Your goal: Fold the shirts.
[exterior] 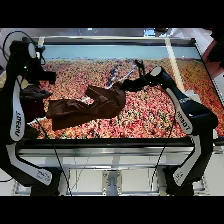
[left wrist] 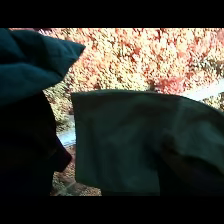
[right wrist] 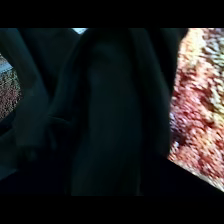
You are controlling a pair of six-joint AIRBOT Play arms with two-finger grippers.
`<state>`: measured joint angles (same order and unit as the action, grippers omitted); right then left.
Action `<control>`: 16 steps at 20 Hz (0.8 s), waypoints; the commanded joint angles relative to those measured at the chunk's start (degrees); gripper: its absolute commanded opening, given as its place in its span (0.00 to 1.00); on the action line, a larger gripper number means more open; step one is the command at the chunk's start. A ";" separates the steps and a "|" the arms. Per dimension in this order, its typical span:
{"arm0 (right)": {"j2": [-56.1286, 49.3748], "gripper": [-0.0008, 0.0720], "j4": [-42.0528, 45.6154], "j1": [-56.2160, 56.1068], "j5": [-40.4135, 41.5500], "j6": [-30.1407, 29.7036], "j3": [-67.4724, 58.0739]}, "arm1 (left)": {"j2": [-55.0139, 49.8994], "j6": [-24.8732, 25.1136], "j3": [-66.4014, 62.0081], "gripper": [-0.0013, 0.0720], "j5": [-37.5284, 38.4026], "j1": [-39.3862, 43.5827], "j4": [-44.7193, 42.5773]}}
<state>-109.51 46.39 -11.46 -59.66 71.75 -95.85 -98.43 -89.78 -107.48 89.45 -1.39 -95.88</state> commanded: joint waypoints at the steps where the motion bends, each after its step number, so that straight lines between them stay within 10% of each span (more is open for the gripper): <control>1: -1.27 0.74 2.10 -5.64 6.19 -2.43 -1.36 | 0.22 3.30 4.72 0.98 1.44 -5.81 10.86; 10: -2.89 0.69 8.66 -8.83 4.63 1.14 -3.96 | 0.22 4.33 15.72 0.98 -2.71 -5.81 10.60; 16: -4.37 0.05 8.72 -10.29 3.76 0.04 -4.66 | 0.22 4.79 19.82 0.98 -3.63 -5.81 9.53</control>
<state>-113.43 54.85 -21.32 -55.40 72.36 -99.98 -98.26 -85.47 -89.49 86.52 -7.18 -85.65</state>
